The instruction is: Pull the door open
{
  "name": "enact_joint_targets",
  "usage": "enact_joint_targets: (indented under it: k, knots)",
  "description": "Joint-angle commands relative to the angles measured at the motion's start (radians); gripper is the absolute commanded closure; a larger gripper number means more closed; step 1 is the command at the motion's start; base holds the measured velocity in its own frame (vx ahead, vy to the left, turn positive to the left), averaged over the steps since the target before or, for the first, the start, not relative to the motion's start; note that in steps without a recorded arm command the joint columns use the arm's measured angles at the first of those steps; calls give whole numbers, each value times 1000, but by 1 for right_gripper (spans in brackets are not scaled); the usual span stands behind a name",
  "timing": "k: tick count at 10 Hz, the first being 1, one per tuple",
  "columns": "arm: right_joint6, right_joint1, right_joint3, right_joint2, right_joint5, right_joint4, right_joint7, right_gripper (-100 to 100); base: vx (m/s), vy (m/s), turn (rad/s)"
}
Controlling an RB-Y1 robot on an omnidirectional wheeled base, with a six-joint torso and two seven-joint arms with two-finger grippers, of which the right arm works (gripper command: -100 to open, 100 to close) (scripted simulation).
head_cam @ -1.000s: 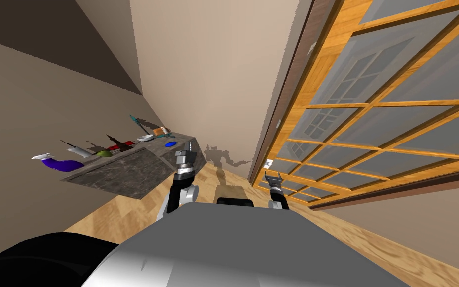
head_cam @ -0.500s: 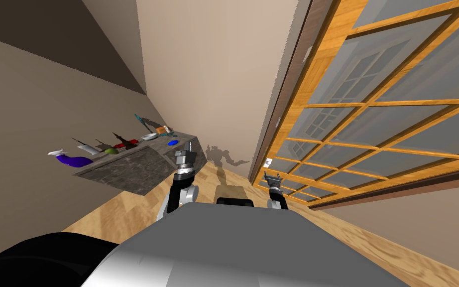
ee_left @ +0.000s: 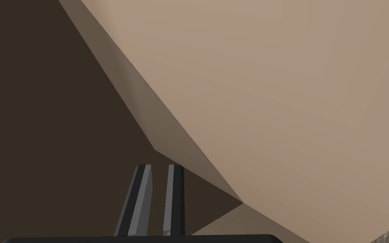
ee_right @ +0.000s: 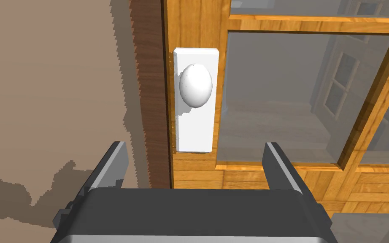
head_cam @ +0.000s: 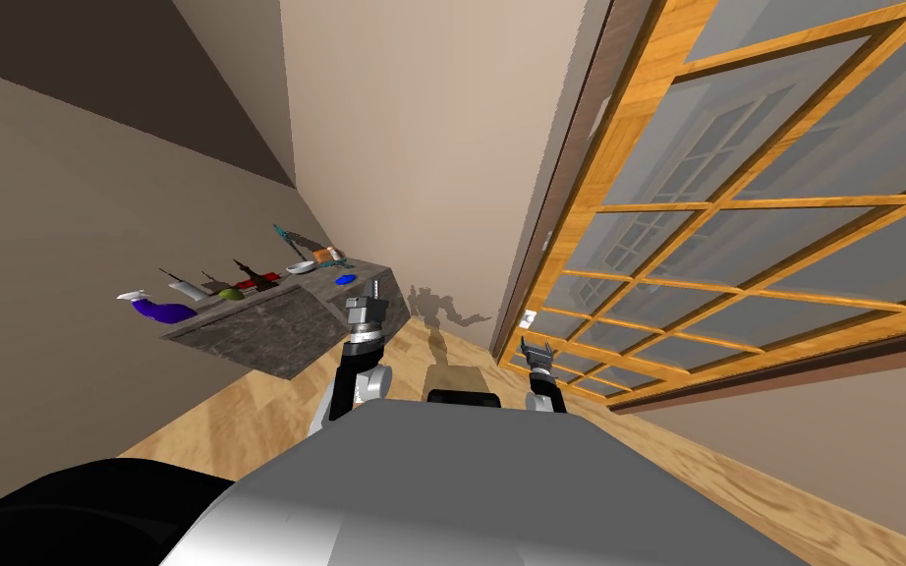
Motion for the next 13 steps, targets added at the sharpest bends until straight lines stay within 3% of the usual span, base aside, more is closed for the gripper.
enact_joint_targets:
  k: [1,9,10,11,13]
  knots:
    - [0,0,0,0,0,0,0,-100,-16,-2,4]
    - [-43,38,-31,-94,-26,51,-116,-100,183,-13,98]
    - [-37,35,-29,-84,-24,45,-102,-100,96,-17,24]
    - [-37,35,-29,-84,-24,45,-102,100,-18,3,-31]
    - [-37,35,-29,-84,-24,45,-102,100,-34,0,1]
